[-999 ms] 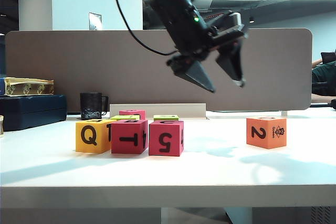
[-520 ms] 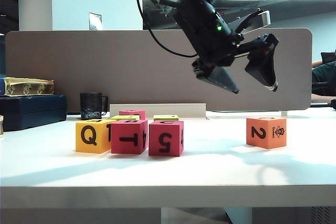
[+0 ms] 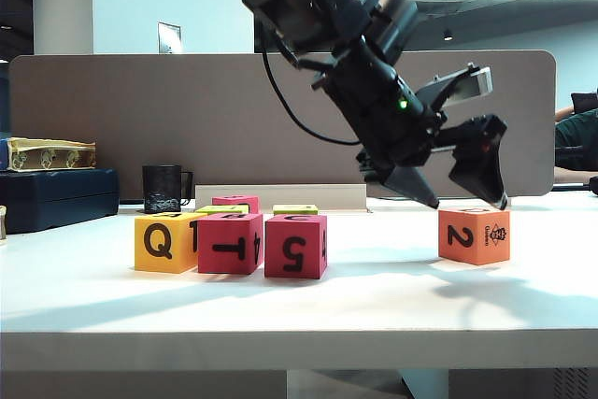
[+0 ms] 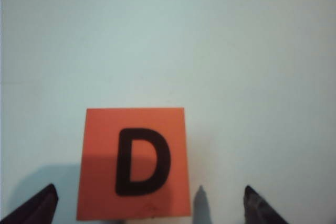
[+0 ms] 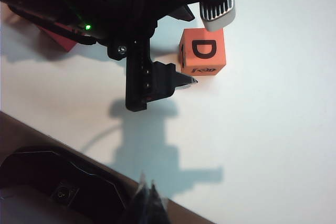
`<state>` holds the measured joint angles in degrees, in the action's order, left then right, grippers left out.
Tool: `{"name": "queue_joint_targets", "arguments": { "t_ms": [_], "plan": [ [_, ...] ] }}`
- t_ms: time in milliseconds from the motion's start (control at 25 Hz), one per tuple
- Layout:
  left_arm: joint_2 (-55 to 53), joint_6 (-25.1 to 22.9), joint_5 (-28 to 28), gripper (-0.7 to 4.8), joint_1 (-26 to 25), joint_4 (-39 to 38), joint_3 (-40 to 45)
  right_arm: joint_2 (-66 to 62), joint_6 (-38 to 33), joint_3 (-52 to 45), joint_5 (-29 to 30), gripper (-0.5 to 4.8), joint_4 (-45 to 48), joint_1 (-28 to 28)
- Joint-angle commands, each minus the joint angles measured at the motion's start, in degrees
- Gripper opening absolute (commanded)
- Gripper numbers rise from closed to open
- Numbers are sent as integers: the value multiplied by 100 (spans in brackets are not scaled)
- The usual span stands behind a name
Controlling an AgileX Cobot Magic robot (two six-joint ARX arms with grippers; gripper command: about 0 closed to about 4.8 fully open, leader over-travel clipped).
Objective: Select the appropriate blocks from the scattered letter blocks on the table and arrange them in a row to spell out "ABCD".
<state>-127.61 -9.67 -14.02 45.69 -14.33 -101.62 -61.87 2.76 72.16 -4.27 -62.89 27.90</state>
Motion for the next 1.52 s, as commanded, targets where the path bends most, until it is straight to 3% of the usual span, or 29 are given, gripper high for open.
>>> {"name": "queue_joint_targets", "arguments": {
  "t_ms": [40, 600, 680, 720, 1079, 1199, 1519],
  "plan": [
    [-61, -42, -33, 479, 7, 249, -15, 15, -22, 24, 35, -2, 2, 4],
    [-313, 177, 63, 476, 7, 509, -15, 15, -20, 24, 35, -1, 11, 4],
    [-321, 177, 92, 357, 7, 509, -15, 15, -20, 24, 35, -1, 9, 4],
    [-323, 177, 92, 336, 7, 511, -15, 15, -20, 24, 35, -1, 9, 4],
    [-317, 448, 70, 329, 11, 542, -17, 15, -20, 24, 35, -1, 9, 4],
    [-317, 557, 70, 271, 11, 525, -17, 15, -20, 24, 35, -1, 7, 4],
    [-275, 566, 76, 266, 13, 442, -17, 15, -17, 24, 35, -1, 9, 4]
  ]
}}
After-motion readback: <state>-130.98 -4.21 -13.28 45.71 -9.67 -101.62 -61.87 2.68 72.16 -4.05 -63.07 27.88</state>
